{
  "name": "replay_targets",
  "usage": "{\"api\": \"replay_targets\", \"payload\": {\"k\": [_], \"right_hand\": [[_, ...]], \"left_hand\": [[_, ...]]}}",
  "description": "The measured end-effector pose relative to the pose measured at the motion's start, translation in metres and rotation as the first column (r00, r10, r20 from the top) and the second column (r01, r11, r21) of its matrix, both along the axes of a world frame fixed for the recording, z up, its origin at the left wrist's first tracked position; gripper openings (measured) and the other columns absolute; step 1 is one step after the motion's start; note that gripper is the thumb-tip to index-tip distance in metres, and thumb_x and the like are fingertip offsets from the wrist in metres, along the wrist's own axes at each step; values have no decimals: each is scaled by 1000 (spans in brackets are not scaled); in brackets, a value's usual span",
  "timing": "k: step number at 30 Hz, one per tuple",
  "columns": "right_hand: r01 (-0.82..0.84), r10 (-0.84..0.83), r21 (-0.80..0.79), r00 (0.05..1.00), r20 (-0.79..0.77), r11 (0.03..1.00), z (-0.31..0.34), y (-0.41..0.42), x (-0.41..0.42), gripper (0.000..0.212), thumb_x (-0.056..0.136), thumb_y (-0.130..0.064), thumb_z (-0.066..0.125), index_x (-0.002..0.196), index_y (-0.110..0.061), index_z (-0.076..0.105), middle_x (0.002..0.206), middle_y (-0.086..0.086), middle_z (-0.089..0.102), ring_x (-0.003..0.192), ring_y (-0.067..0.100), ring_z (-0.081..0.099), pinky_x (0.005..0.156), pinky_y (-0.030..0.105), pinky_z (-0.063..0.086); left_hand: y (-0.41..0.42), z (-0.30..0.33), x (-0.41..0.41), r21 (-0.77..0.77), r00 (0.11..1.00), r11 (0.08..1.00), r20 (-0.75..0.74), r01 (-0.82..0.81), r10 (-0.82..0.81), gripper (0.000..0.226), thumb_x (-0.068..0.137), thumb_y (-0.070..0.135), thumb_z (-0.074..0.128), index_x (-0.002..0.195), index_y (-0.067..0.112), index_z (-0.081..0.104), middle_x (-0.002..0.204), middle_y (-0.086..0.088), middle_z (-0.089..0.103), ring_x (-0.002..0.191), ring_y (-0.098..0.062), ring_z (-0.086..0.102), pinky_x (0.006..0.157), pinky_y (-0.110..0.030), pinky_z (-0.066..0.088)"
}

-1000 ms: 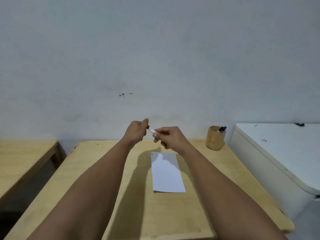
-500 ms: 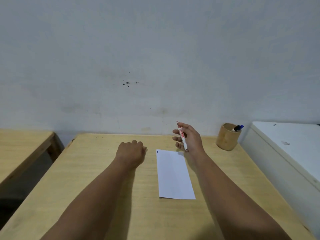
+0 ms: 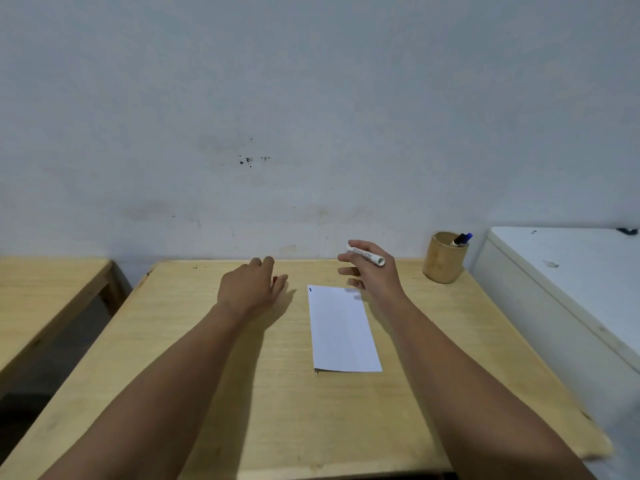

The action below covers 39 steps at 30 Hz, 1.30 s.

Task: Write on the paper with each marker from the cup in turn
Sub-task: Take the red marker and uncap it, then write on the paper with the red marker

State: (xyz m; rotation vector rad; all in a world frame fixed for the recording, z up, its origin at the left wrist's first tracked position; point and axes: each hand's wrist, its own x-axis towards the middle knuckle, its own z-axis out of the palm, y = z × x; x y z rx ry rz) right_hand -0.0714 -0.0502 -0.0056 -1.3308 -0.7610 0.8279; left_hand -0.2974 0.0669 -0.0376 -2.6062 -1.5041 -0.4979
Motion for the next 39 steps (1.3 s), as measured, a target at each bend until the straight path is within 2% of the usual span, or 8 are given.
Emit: {"api": "replay_targets", "payload": {"k": [3,6,11,18,23,28,33,39], "right_hand": [[-10,11,-5,982,190,1000,-12,-10,-10,23,98,-15,74,118,-25,75,112,12,81,90,21,76,81,41,60],[-24,31,-20,867,497,999,-33,-14,-16,22,98,-21,71,118,-30,75,110,-3,79,100,16,75,91,38,61],[-63,149,-147,699,699,987,-52,-27,-32,30,97,-40,68,127,-42,67,97,-18,77,94,11,73,94,42,59],[-75,260,-257,492,831,963,-65,-30,-35,48,95,-38,74,141,-39,61,123,-11,78,114,19,73,115,45,42],[-45,140,-142,602,786,989,-70,-27,-38,36,95,-54,70,129,-40,69,104,-13,80,98,13,75,99,46,57],[131,-122,-6,934,335,991,-46,-2,-54,16,103,-35,65,111,-35,78,88,-4,82,80,17,78,73,46,67],[152,-137,-58,970,199,987,-33,31,-59,31,99,-41,75,88,-12,78,74,0,78,57,9,67,49,24,50],[88,-63,-133,981,182,987,-59,47,-58,35,98,-38,76,82,-8,75,69,11,75,57,18,65,51,26,50]], "left_hand": [[-23,0,-2,39,957,965,127,258,-261,27,99,43,52,116,24,60,110,6,64,97,-21,66,66,-35,50],[-54,-7,-2,-71,871,873,139,483,-471,43,96,48,48,130,28,66,129,7,65,111,-18,64,84,-38,55],[-72,-19,-13,-122,880,873,135,472,-456,43,98,52,49,129,30,70,147,8,61,126,-17,61,96,-38,53],[-78,-24,-17,-151,901,889,106,432,-420,65,85,74,51,125,28,72,141,6,64,125,-18,61,98,-42,49],[-82,-31,-20,-184,906,888,124,423,-406,79,78,82,58,138,31,64,151,10,54,139,-12,48,110,-42,38],[-82,-37,-21,-190,909,891,149,413,-390,85,77,85,55,144,34,57,158,12,46,145,-8,40,115,-38,32],[-78,-41,-22,-194,910,890,122,412,-395,95,74,93,49,149,35,51,161,14,42,147,-6,35,116,-36,28],[-80,-36,-24,-224,907,879,101,422,-410,108,67,97,52,153,33,47,164,11,38,149,-8,33,119,-37,25]]}}
